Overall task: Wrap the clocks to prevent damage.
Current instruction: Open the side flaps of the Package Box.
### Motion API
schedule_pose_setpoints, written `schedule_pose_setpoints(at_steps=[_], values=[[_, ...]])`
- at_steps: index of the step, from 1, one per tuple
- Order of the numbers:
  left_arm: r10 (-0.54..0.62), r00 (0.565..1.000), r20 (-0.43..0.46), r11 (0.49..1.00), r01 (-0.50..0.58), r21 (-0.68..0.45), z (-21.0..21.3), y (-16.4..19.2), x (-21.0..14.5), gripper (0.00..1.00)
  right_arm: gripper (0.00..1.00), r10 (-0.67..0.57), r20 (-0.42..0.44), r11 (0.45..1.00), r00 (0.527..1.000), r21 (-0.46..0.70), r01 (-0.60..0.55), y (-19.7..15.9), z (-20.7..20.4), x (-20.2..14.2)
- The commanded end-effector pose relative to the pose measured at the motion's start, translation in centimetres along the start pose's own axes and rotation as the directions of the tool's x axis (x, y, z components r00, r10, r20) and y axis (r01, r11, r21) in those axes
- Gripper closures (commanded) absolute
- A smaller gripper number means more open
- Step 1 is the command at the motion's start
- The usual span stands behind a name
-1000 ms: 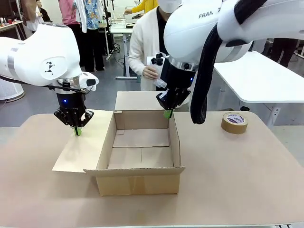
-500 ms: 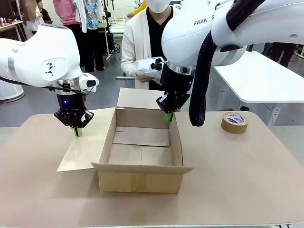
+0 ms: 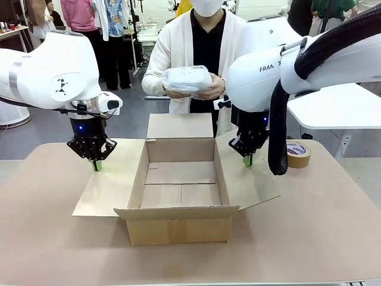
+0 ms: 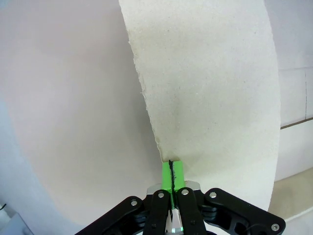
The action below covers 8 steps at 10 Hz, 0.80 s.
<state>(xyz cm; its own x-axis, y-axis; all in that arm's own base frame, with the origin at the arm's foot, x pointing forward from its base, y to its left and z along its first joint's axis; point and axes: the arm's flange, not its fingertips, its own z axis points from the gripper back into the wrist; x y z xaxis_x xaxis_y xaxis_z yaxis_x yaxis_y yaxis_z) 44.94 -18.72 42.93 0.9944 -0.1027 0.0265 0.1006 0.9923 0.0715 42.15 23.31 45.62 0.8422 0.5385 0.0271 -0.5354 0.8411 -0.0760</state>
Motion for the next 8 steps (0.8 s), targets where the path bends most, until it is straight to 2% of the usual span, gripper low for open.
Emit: schedule_pose_setpoints(at_steps=[1, 3, 4, 6, 8], values=[[-0.019, 1.0, 0.006, 1.0, 0.019, -0.021, -0.5, 0.1, -0.3, 1.0, 0.99, -0.009, -0.012, 1.0, 1.0, -0.002, 0.009, 0.6, 0.2, -0.6], [-0.017, 1.0, 0.019, 1.0, 0.018, -0.019, -0.5, 0.0, -0.3, 1.0, 0.99, -0.019, -0.022, 0.999, 1.0, 0.042, 0.02, 0.3, -1.7, -0.9], [-0.015, 0.999, 0.045, 1.0, 0.016, -0.021, -0.9, -0.1, -0.3, 1.0, 0.99, -0.053, -0.001, 0.998, 0.999, 0.041, 0.053, -0.2, -3.0, -1.0], [-0.029, 0.999, 0.03, 0.999, 0.03, -0.026, -2.1, -0.5, -0.5, 1.0, 0.99, -0.076, -0.008, 0.994, 0.997, 0.077, 0.077, -0.9, -5.9, -1.1], [-0.027, 1.0, 0.011, 0.999, 0.027, -0.022, -2.7, -0.5, -0.6, 1.0, 0.99, -0.081, -0.011, 0.992, 0.997, 0.093, 0.082, -1.1, -6.7, -1.2]])
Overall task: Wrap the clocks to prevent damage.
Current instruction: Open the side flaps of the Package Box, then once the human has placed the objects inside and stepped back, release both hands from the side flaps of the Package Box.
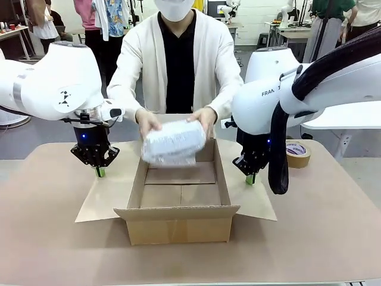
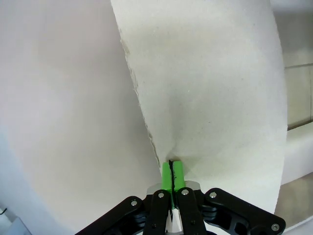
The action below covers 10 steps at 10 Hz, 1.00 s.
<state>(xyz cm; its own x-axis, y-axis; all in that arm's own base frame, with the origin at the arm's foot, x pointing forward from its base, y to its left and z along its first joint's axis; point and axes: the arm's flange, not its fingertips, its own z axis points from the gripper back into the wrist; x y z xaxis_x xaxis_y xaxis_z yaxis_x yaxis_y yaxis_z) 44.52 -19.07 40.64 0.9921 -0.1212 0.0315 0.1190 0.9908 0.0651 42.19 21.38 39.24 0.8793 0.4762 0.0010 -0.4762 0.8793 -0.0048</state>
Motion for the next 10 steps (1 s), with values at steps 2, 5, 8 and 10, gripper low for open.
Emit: schedule_pose_setpoints(at_steps=[2, 5, 8, 10], values=[[-0.001, 1.0, 0.012, 1.0, 0.001, -0.031, -0.31, 0.01, 0.03, 1.0, 0.99, 0.025, 0.019, 0.998, 1.0, 0.056, -0.026, 0.06, -0.05, 0.06], [0.0, 1.0, -0.006, 1.0, 0.0, 0.0, -0.3, -0.02, 0.01, 1.0, 0.99, -0.005, 0.002, 1.0, 1.0, 0.007, 0.005, -0.03, -0.16, 0.07], [0.0, 1.0, -0.006, 1.0, 0.0, 0.0, -0.3, -0.02, 0.01, 1.0, 0.99, -0.005, 0.002, 1.0, 1.0, 0.007, 0.005, -0.03, -0.16, 0.07], [0.0, 1.0, -0.006, 1.0, 0.0, 0.0, -0.3, -0.02, 0.01, 1.0, 0.99, -0.005, 0.002, 1.0, 1.0, 0.007, 0.005, -0.03, -0.16, 0.07]])
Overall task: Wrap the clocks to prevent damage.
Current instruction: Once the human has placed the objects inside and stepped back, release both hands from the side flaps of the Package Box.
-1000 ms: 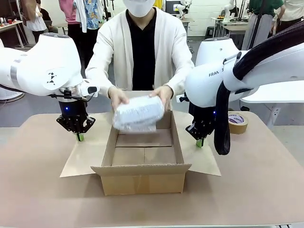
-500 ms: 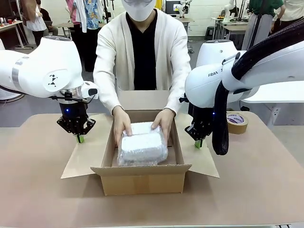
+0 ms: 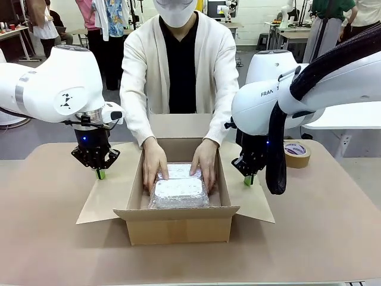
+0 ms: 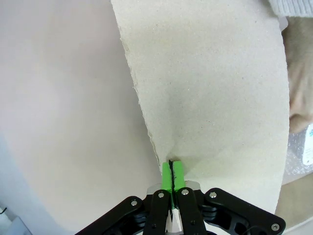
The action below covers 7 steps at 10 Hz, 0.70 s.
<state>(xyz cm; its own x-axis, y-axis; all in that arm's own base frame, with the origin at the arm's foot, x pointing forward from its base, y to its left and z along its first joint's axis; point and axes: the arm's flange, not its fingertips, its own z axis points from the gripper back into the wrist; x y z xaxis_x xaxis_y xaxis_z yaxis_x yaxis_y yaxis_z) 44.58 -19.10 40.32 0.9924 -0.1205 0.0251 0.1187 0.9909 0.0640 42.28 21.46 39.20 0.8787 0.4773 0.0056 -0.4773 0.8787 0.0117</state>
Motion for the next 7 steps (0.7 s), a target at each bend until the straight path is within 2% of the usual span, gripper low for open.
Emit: schedule_pose_setpoints(at_steps=[1, 7], values=[[-0.001, 1.0, 0.0, 1.0, 0.001, 0.002, 0.02, 0.01, -0.04, 1.0, 0.99, -0.007, -0.002, 1.0, 1.0, -0.01, 0.007, -0.06, -0.11, -0.05], [-0.001, 1.0, 0.0, 1.0, 0.001, 0.002, 0.02, 0.01, -0.04, 1.0, 0.99, -0.007, -0.002, 1.0, 1.0, -0.01, 0.007, -0.06, -0.11, -0.05]])
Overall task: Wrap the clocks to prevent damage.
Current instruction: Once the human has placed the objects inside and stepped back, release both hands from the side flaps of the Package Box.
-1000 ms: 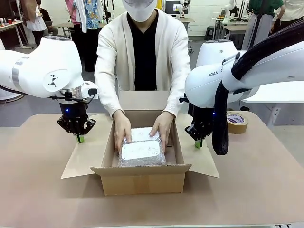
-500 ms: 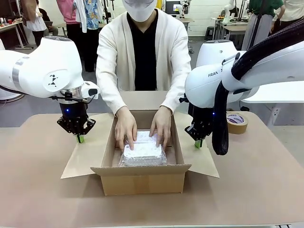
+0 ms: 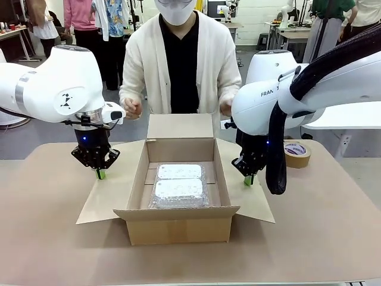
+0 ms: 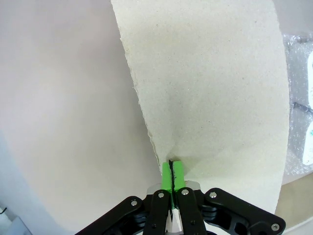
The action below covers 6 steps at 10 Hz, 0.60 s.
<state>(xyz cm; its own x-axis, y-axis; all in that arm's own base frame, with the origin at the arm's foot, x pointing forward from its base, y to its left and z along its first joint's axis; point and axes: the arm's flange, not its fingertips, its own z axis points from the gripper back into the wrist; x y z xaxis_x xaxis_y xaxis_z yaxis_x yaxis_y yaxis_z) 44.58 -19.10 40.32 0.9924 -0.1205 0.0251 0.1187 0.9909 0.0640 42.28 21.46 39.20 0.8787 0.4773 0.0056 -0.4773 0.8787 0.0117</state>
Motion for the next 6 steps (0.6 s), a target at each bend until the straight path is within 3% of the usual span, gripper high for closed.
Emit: schedule_pose_setpoints(at_steps=[1, 6], values=[[-0.001, 1.0, 0.0, 1.0, 0.001, 0.002, 0.02, 0.01, -0.04, 1.0, 0.99, -0.007, -0.002, 1.0, 1.0, -0.01, 0.007, -0.06, -0.11, -0.05], [-0.001, 1.0, 0.0, 1.0, 0.001, 0.002, 0.02, 0.01, -0.04, 1.0, 0.99, -0.007, -0.002, 1.0, 1.0, -0.01, 0.007, -0.06, -0.11, -0.05]])
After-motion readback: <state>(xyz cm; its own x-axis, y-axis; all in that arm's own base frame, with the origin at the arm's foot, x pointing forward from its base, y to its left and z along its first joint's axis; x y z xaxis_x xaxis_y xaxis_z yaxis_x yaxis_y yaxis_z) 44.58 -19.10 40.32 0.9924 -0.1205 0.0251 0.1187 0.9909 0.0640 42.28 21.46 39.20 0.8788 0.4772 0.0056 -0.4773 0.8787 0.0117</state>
